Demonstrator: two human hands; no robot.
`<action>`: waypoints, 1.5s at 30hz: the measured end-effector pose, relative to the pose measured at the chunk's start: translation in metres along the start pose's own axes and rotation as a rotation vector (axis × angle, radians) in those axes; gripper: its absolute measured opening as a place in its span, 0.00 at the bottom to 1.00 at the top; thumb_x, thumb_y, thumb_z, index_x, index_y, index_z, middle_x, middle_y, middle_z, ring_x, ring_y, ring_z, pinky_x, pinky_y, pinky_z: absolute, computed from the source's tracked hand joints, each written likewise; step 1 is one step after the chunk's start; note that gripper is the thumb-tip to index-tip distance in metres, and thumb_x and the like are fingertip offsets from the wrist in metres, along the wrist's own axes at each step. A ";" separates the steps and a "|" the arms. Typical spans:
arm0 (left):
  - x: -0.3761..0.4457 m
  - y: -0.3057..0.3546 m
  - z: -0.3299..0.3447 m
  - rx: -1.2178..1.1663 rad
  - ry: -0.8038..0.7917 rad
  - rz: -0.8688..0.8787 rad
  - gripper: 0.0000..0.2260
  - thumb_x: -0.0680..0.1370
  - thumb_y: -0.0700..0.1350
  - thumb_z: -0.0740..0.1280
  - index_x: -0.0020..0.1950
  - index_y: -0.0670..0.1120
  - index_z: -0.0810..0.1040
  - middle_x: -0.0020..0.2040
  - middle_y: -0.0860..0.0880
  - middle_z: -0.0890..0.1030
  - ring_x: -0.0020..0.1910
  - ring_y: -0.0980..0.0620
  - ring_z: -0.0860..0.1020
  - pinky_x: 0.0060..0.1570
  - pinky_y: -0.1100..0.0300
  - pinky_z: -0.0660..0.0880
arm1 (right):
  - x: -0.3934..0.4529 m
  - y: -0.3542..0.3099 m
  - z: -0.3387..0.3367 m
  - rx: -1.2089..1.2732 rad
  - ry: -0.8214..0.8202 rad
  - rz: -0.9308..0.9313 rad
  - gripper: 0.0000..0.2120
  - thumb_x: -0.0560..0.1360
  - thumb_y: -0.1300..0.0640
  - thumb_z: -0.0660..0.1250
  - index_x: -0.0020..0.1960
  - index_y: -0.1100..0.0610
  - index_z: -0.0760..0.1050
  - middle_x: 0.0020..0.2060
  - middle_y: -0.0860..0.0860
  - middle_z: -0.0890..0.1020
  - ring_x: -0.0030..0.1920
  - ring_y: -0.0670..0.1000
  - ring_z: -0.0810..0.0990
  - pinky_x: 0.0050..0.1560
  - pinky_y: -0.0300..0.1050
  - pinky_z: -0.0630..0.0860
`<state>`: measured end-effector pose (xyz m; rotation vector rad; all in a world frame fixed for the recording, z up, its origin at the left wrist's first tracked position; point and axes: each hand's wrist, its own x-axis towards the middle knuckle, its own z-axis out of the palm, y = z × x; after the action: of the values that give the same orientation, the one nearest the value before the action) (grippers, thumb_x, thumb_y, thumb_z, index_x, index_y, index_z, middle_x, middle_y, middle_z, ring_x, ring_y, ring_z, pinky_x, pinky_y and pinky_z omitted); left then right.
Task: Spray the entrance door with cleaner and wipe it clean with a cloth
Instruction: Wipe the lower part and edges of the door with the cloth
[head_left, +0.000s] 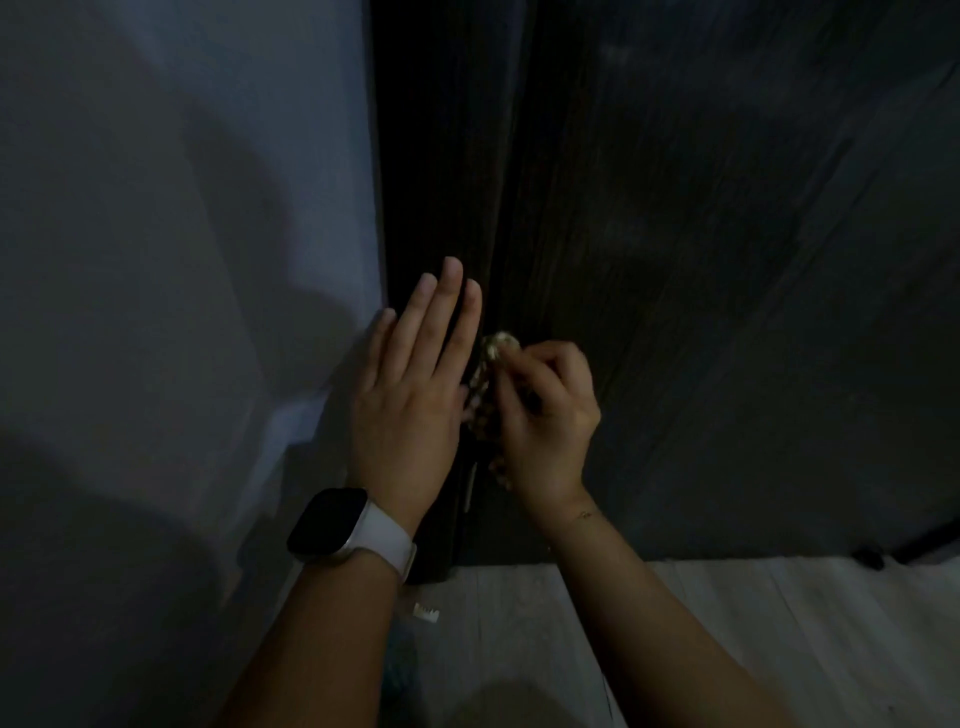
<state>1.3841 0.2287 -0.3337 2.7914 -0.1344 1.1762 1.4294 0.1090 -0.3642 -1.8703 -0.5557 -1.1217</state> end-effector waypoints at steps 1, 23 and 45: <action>0.000 0.000 -0.001 -0.004 -0.003 -0.001 0.40 0.74 0.42 0.71 0.79 0.46 0.50 0.79 0.49 0.44 0.78 0.51 0.44 0.76 0.52 0.47 | -0.014 0.007 0.000 -0.020 -0.052 0.004 0.03 0.73 0.68 0.71 0.46 0.63 0.81 0.40 0.55 0.76 0.40 0.52 0.75 0.40 0.41 0.73; 0.033 0.136 -0.060 -0.393 -0.139 0.005 0.31 0.76 0.49 0.67 0.77 0.53 0.59 0.80 0.52 0.51 0.77 0.54 0.52 0.74 0.49 0.54 | 0.078 0.006 -0.262 0.059 0.078 0.295 0.07 0.71 0.68 0.73 0.43 0.57 0.81 0.42 0.50 0.80 0.45 0.48 0.81 0.45 0.38 0.77; 0.303 0.288 -0.126 -0.048 0.229 0.158 0.27 0.80 0.50 0.64 0.78 0.50 0.58 0.80 0.47 0.51 0.79 0.50 0.48 0.76 0.48 0.45 | 0.329 0.112 -0.357 0.037 0.105 -0.027 0.09 0.73 0.67 0.72 0.51 0.59 0.82 0.45 0.50 0.78 0.48 0.49 0.79 0.47 0.42 0.77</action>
<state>1.4701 -0.0509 -0.0101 2.6208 -0.3633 1.4970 1.5008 -0.2703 -0.0492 -1.7662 -0.5394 -1.2121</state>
